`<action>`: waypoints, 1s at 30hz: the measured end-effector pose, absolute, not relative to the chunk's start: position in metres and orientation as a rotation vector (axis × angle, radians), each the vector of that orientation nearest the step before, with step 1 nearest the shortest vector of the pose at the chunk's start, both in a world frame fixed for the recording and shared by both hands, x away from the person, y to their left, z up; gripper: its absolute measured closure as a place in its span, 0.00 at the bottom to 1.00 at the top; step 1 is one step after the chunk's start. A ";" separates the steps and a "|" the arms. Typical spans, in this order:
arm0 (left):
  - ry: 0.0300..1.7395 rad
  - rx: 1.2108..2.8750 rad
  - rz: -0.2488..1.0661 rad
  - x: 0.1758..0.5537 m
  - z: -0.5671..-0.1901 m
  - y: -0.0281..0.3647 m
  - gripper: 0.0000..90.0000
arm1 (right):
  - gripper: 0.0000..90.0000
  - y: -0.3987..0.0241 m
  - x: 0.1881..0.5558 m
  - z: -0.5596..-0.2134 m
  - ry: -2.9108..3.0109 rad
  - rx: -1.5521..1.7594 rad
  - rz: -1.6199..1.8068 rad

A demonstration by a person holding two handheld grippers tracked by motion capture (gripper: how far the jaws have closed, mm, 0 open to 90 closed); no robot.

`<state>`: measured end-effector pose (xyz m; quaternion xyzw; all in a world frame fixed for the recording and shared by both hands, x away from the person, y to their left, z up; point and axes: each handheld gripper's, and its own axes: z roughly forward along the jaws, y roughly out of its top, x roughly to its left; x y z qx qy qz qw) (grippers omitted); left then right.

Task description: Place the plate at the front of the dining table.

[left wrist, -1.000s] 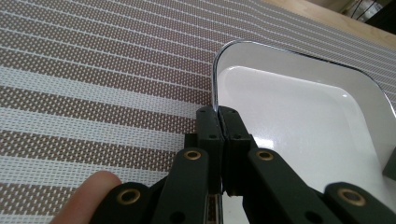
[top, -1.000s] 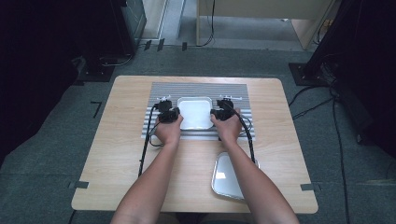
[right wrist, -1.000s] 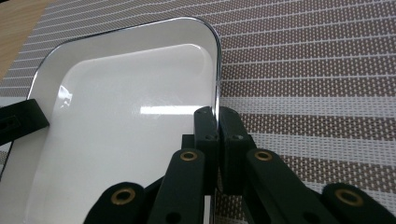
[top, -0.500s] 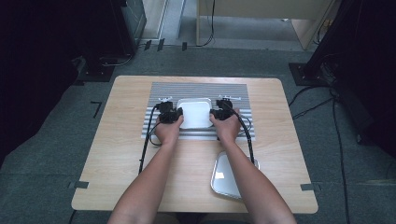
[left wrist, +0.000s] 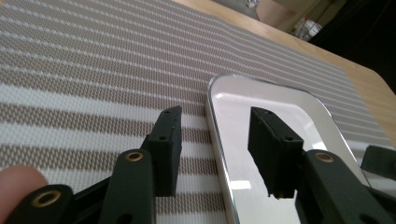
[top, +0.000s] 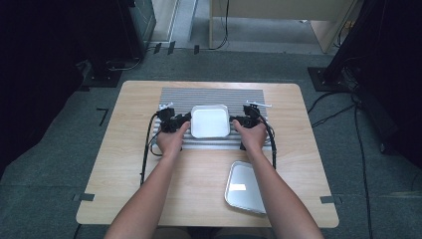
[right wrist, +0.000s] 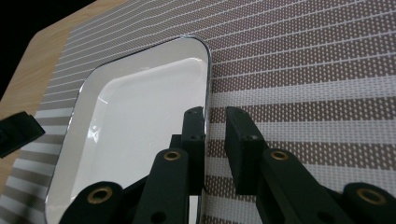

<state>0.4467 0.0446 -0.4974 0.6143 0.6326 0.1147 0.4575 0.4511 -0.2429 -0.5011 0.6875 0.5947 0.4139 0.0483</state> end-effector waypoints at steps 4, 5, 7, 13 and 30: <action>1.579 1.528 0.242 0.437 -0.496 0.043 0.66 | 0.88 -0.247 0.443 -0.500 1.815 2.115 1.280; 1.579 1.528 0.242 0.437 -0.496 0.043 0.66 | 0.88 -0.247 0.442 -0.500 1.825 2.118 1.283; 1.600 1.555 0.242 0.431 -0.496 0.039 0.66 | 0.87 -0.246 0.438 -0.500 1.841 2.118 1.300; 1.580 1.609 0.287 0.420 -0.500 0.032 0.63 | 0.87 -0.235 0.424 -0.496 1.870 2.101 1.278; 1.598 1.665 0.310 0.411 -0.508 0.013 0.75 | 0.91 -0.224 0.413 -0.501 1.754 2.117 1.150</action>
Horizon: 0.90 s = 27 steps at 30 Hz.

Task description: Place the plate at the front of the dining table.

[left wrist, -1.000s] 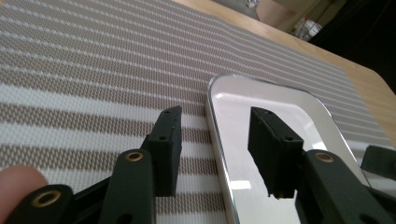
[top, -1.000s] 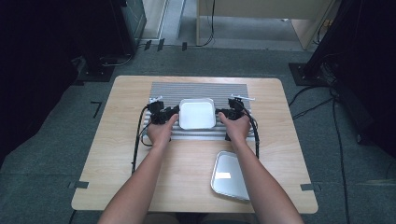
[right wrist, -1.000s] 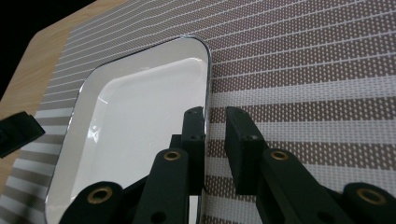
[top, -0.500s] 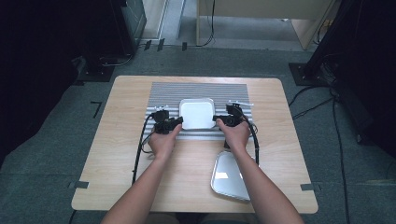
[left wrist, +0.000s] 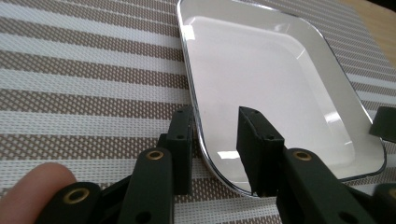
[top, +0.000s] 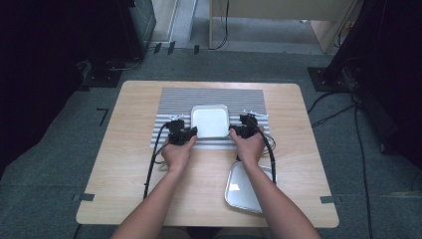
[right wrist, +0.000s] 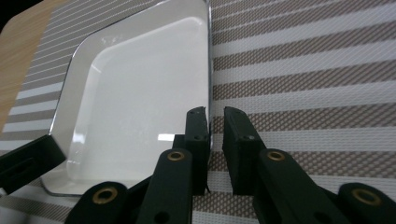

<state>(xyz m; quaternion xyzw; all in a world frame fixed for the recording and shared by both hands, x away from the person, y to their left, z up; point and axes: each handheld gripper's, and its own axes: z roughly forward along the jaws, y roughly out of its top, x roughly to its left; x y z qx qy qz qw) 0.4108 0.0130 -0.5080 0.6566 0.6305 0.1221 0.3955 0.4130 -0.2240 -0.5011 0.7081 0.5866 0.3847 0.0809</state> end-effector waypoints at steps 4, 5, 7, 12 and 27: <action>1.623 1.666 0.322 0.413 -0.510 0.010 0.86 | 0.98 -0.222 0.414 -0.505 1.749 2.149 1.139; 1.629 1.659 0.324 0.413 -0.509 0.010 0.86 | 0.98 -0.222 0.414 -0.505 1.749 2.149 1.139; 1.646 1.637 0.314 0.416 -0.509 0.009 0.88 | 0.98 -0.223 0.415 -0.505 1.748 2.153 1.143; 1.661 1.603 0.286 0.427 -0.505 0.009 0.85 | 0.98 -0.224 0.418 -0.505 1.716 2.163 1.177; 1.712 1.538 0.191 0.447 -0.505 0.018 0.82 | 0.97 -0.220 0.431 -0.506 1.682 2.123 1.243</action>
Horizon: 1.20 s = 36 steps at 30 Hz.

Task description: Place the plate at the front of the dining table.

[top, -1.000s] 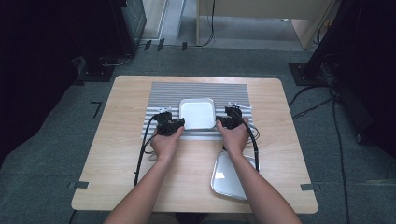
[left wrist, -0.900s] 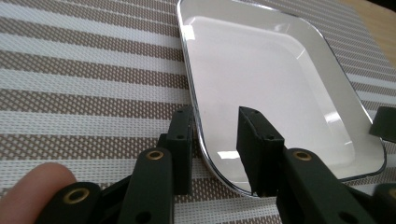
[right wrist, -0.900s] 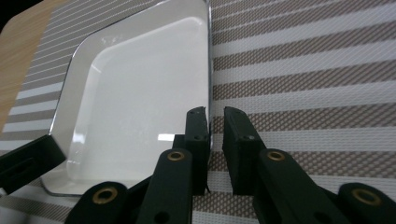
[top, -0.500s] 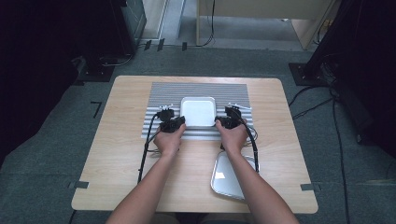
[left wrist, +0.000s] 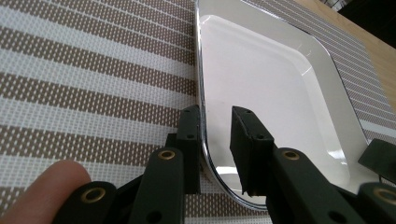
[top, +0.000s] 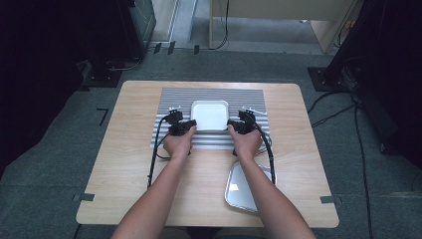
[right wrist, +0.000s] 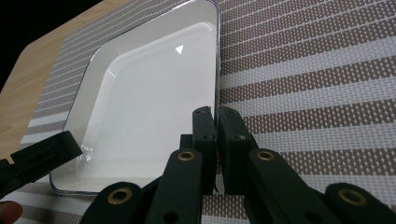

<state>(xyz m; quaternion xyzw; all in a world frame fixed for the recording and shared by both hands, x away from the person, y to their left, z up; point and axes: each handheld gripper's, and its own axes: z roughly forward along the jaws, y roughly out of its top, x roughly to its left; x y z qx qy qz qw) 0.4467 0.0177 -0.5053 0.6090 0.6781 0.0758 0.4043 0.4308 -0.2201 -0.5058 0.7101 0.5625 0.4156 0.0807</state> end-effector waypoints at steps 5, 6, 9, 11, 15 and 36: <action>1.733 1.512 0.167 0.452 -0.505 0.020 0.80 | 0.97 -0.218 0.435 -0.504 1.680 2.114 1.249; 1.733 1.512 0.167 0.452 -0.505 0.020 0.80 | 0.97 -0.218 0.435 -0.504 1.680 2.114 1.249; 1.729 1.533 0.169 0.455 -0.504 0.018 0.78 | 0.97 -0.218 0.439 -0.504 1.662 2.127 1.250; 1.728 1.519 0.148 0.457 -0.503 0.018 0.77 | 0.97 -0.219 0.440 -0.504 1.656 2.132 1.246; 1.719 1.517 0.148 0.460 -0.498 0.020 0.74 | 0.97 -0.218 0.442 -0.503 1.654 2.124 1.231; 1.583 1.486 0.261 0.451 -0.484 0.033 0.50 | 0.69 -0.224 0.433 -0.491 1.725 1.818 1.262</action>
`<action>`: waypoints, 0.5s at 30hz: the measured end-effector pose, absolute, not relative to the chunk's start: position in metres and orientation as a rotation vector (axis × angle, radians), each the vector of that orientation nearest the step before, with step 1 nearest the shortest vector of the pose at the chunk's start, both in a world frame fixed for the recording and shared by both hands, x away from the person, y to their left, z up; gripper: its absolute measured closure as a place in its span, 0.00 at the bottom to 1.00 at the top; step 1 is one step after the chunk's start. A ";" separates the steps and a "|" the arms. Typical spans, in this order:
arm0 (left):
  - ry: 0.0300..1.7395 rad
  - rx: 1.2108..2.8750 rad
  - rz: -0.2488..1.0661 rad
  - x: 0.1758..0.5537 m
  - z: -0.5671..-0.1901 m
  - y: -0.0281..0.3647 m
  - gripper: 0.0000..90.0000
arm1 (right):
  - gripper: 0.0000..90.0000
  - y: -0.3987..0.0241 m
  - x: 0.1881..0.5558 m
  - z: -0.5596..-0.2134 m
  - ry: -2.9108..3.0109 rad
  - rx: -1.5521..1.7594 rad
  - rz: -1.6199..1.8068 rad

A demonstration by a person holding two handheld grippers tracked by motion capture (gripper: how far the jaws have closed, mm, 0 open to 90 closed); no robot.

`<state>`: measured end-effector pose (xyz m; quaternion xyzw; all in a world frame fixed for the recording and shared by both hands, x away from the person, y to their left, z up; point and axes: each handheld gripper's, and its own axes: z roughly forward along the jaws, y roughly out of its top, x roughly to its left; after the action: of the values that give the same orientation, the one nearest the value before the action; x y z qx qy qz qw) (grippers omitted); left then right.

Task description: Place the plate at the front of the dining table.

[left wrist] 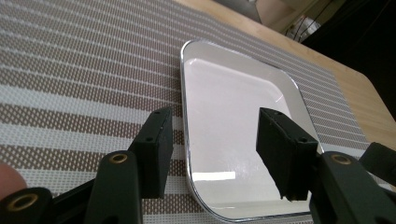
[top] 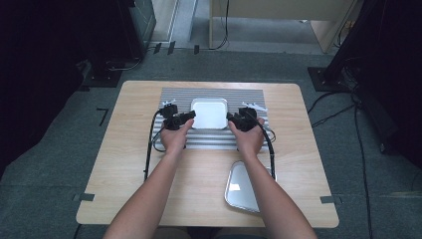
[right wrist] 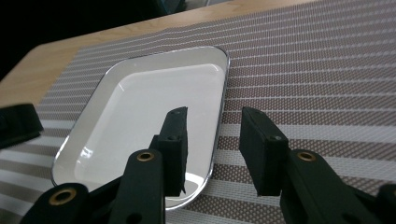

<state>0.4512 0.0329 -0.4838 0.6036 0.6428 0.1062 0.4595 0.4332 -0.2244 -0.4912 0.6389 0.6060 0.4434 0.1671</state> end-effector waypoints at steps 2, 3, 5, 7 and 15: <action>1.576 1.463 0.267 0.448 -0.482 0.034 0.45 | 0.64 -0.224 0.431 -0.490 1.739 1.782 1.247; 1.571 1.454 0.273 0.444 -0.480 0.035 0.39 | 0.64 -0.225 0.428 -0.489 1.748 1.741 1.225; 1.562 1.455 0.280 0.441 -0.478 0.035 0.32 | 0.53 -0.228 0.425 -0.488 1.754 1.719 1.183; 1.534 1.458 0.299 0.435 -0.475 0.037 0.29 | 0.48 -0.229 0.424 -0.488 1.762 1.723 1.161; 1.475 1.458 0.337 0.418 -0.469 0.045 0.21 | 0.30 -0.249 0.405 -0.481 1.846 1.642 1.137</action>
<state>0.4177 0.0446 -0.4688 0.6020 0.6092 0.1390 0.4971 0.4045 -0.2495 -0.4815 0.5903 0.6638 0.4088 0.2093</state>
